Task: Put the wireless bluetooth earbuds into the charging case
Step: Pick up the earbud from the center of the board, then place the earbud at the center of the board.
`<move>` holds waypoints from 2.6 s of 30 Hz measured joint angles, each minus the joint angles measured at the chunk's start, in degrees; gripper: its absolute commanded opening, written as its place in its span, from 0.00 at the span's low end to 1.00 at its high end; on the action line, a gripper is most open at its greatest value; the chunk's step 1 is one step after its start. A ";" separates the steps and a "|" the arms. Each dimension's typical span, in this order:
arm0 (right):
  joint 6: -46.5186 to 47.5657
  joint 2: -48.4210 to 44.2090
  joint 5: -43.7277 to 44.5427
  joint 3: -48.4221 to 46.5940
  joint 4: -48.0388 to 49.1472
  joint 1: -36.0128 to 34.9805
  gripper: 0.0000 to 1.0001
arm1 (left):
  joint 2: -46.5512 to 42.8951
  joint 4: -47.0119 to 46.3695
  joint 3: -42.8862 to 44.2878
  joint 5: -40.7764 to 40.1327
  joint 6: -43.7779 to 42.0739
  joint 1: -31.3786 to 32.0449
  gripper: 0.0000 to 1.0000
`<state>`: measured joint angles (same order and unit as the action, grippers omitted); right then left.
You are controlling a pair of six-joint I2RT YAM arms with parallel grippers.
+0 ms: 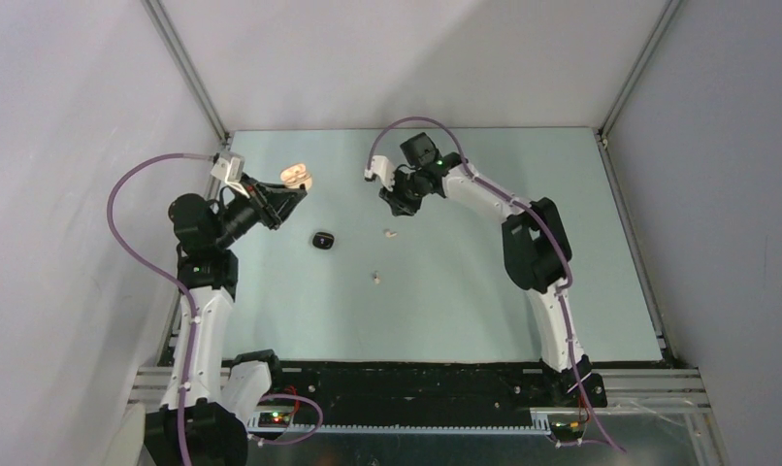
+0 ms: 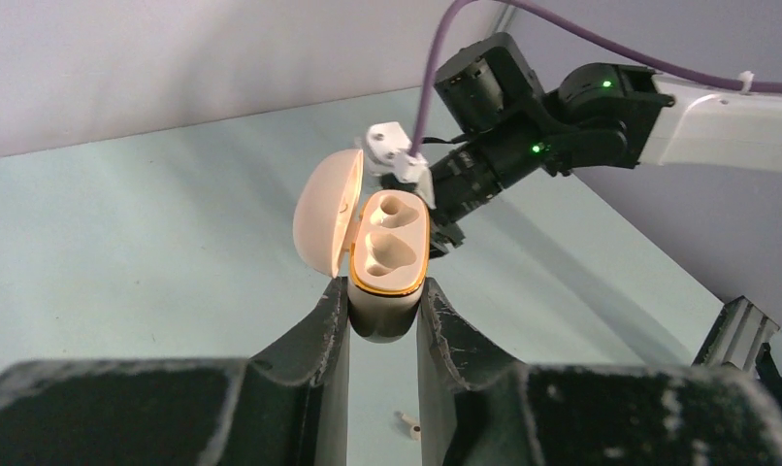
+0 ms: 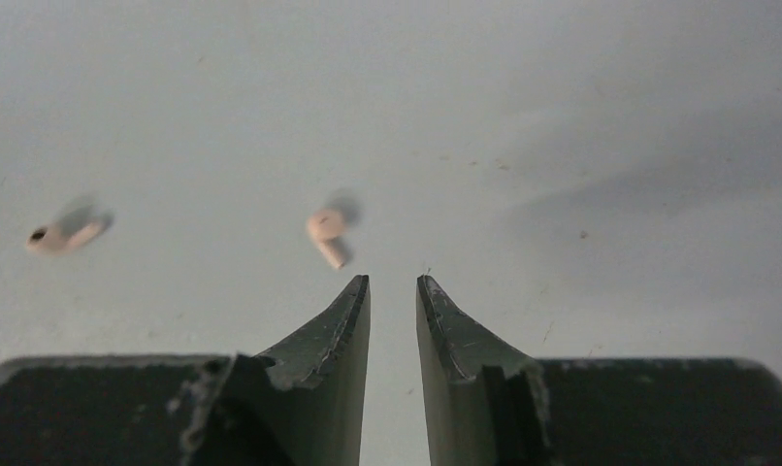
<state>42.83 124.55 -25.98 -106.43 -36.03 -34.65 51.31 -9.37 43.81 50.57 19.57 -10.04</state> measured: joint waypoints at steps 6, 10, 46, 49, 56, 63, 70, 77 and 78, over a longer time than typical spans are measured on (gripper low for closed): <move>-15.45 6.23 6.69 -7.10 0.46 -1.60 0.36 | -0.26 -0.50 0.00 0.13 0.70 -0.33 0.00; -25.99 6.60 9.09 -7.21 -1.20 -2.64 0.36 | -0.46 -0.76 0.00 0.13 0.98 -0.33 0.00; -39.12 11.69 13.75 -8.79 -3.37 -4.57 0.20 | -3.19 -0.85 -1.07 -0.48 1.09 -0.35 0.00; -38.80 11.74 13.35 -8.79 -3.34 -4.57 0.13 | -2.97 -0.85 -1.07 -0.46 1.18 -0.35 0.00; -33.35 11.67 1.77 -8.74 -5.38 -3.50 0.10 | -1.53 -0.87 -1.07 1.36 0.57 -0.35 0.00; -25.70 6.34 -32.15 -2.84 -10.75 4.13 0.11 | 0.00 -1.18 -2.89 12.66 -8.81 -0.37 0.00; -31.34 -3.06 -50.18 12.15 -7.23 11.13 0.07 | 4.33 -1.46 -2.86 20.68 -12.66 -0.24 0.00; -58.29 -1.81 -55.69 33.55 10.80 10.84 0.07 | 5.55 -1.68 -2.40 21.90 -13.11 1.14 0.00; -60.33 -1.16 -55.76 34.14 11.74 10.82 0.06 | 5.53 -1.70 -2.40 21.88 -13.09 1.40 0.00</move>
<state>-17.50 123.39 -81.73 -72.29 -24.29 -23.83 56.84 -11.07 41.41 72.44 6.48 -8.64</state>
